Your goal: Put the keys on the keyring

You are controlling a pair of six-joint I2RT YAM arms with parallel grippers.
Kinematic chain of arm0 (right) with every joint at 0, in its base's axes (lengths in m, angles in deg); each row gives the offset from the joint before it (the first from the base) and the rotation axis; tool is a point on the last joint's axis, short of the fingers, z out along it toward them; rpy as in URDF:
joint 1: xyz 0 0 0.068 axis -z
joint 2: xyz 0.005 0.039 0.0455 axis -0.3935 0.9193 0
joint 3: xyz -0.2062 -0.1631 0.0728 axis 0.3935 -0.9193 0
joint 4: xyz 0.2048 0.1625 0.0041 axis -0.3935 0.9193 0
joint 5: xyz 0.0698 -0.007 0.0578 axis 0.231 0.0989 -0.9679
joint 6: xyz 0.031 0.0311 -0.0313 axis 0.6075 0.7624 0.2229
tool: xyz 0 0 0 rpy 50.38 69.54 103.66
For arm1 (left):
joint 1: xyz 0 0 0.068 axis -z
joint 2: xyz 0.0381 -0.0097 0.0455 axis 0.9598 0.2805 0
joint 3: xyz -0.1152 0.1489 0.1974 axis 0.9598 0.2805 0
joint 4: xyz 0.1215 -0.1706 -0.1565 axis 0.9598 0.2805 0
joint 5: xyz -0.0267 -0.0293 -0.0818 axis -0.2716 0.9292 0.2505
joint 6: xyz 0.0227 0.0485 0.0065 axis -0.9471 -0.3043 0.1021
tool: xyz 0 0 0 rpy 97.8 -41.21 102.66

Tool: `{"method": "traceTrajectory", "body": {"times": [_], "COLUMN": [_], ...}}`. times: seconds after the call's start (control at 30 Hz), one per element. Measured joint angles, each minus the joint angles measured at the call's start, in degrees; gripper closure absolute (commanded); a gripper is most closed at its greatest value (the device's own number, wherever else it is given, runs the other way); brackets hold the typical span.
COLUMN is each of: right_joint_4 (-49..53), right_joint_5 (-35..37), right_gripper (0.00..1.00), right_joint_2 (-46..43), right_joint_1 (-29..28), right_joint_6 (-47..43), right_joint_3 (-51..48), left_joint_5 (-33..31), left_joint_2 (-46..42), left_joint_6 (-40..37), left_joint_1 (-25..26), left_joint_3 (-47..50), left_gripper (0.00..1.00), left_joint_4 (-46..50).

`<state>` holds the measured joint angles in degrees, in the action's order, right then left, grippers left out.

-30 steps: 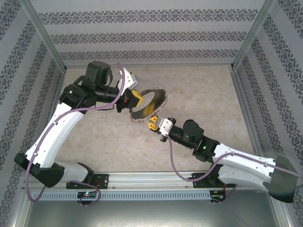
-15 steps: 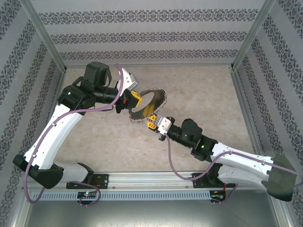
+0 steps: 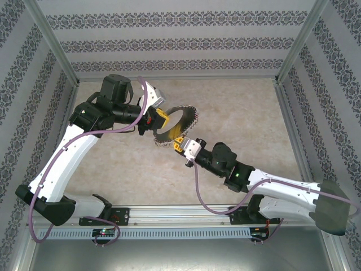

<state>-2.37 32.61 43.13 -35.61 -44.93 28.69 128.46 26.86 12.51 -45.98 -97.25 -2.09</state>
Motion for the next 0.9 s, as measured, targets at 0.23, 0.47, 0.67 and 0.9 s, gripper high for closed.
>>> {"method": "traceTrajectory", "body": {"times": [0.23, 0.47, 0.67, 0.9], "right_joint_4": [-0.92, -1.05, -1.9, -2.19], "right_joint_5": [2.69, 4.68, 7.28, 8.68], "right_gripper": [0.82, 0.85, 0.92, 1.0], "right_joint_2": [0.83, 1.4, 1.42, 1.42], "right_joint_1": [-0.39, -1.11, -1.4, -1.49], "right_joint_6": [-0.76, -1.14, -1.99, -2.34], "right_joint_3": [0.02, 0.02, 0.02, 0.02], "left_joint_5": [-0.35, -0.39, -0.5, -2.99], "left_joint_2": [0.0, 0.0, -0.11, -1.29], "left_joint_6": [0.9, 1.36, 1.73, 3.93], "left_joint_1": [0.0, 0.0, 0.0, 0.0], "left_joint_3": [0.11, 0.2, 0.42, 1.88], "left_gripper": [1.0, 1.0, 1.0, 1.0], "left_joint_4": [-0.72, -1.03, -1.51, -3.1]}}
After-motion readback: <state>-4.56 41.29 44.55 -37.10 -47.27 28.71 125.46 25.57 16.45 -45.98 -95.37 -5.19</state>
